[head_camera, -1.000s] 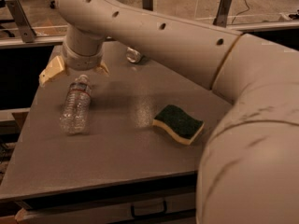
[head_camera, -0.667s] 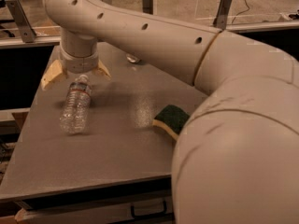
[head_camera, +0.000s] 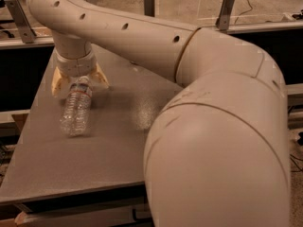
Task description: Place water bottle upright
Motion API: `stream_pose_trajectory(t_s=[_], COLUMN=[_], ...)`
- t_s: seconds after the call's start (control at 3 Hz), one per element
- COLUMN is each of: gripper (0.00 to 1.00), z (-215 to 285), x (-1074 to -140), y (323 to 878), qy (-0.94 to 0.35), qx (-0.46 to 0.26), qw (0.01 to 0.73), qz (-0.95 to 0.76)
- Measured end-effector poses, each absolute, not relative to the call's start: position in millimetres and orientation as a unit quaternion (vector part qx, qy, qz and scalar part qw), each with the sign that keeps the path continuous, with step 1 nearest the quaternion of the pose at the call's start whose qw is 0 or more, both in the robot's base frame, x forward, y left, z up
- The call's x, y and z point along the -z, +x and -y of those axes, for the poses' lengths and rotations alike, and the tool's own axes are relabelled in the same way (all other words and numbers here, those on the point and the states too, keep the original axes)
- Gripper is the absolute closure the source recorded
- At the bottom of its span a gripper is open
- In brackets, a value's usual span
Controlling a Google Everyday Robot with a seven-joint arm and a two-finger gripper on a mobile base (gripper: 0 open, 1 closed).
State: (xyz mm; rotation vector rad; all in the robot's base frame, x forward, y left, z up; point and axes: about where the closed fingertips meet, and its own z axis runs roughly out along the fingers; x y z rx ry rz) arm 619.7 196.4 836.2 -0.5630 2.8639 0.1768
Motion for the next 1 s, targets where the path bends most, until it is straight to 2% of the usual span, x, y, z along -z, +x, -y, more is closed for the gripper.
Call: stream_pose_trajectory(t_s=[0.33,0.67,1.0], gripper=[0.45,0.76,0.98], z=[-188.5,-179.6,-166.6], x=[-836.2,-868.7,-922.6], y=[616.2,625.4,649.5], qy=[-0.176,-0.171,-0.201], qx=[-0.044,-0.057,-0.098], qw=[0.103,0.145,0.228], qz=[-0.978,-0.973,-0.948])
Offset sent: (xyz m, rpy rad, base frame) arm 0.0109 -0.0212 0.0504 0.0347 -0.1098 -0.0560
